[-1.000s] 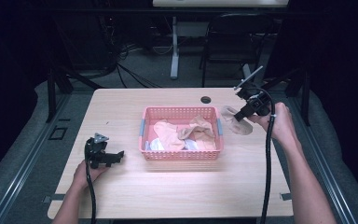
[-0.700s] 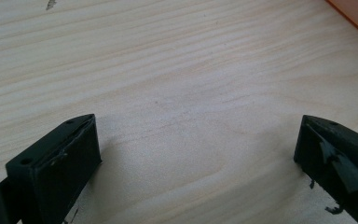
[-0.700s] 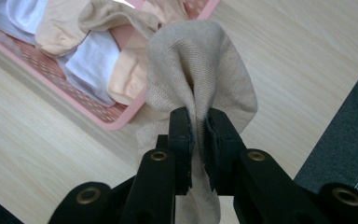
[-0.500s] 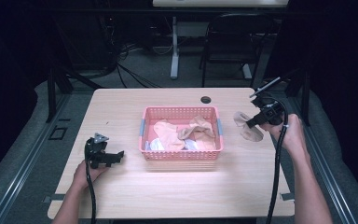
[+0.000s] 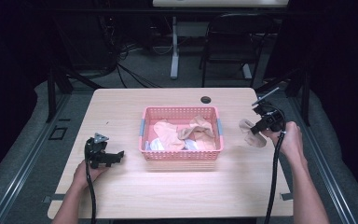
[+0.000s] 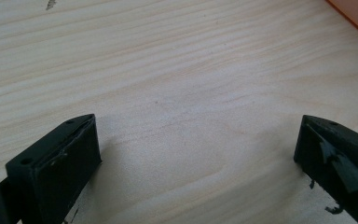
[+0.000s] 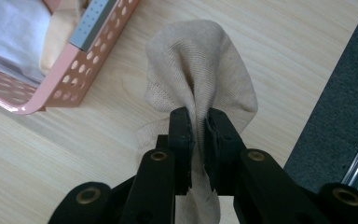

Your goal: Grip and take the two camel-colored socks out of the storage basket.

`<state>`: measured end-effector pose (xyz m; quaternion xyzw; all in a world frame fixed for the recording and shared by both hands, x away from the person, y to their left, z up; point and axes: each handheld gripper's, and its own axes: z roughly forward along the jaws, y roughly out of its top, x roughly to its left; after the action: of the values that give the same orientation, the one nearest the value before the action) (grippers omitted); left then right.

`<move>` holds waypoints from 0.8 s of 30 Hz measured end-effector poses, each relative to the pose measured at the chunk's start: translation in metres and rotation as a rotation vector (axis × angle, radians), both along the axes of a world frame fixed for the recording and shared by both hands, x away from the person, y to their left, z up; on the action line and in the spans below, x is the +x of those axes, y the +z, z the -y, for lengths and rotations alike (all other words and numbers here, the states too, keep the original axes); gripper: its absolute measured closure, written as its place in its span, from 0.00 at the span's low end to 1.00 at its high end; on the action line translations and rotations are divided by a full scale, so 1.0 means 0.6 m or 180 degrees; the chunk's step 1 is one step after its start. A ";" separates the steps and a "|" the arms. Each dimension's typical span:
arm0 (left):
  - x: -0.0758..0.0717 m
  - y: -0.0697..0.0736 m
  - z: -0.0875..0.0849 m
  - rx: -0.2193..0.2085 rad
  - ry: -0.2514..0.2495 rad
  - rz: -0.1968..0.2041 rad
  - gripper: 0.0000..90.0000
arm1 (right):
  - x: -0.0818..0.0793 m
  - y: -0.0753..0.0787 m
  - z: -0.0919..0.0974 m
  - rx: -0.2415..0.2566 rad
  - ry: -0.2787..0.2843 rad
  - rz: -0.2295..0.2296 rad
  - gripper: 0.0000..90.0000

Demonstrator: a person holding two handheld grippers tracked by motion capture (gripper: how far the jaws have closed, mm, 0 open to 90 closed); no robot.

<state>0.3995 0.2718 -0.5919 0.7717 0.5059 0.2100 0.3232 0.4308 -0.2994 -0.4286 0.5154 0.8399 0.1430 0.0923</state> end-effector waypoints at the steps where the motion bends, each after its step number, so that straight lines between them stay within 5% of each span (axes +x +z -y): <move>1: 0.000 0.000 0.000 0.0000 0.0000 0.0000 0.00 | 0.001 -0.003 0.000 -0.0006 -0.0021 0.0007 0.90; 24: 0.000 0.000 0.000 0.0000 0.0000 0.0000 0.00 | 0.028 -0.095 -0.020 -0.0161 -0.0097 -0.0239 0.90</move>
<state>0.3995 0.2718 -0.5919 0.7716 0.5059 0.2100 0.3233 0.4478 -0.2876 -0.4854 0.5307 0.8381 0.1008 0.0758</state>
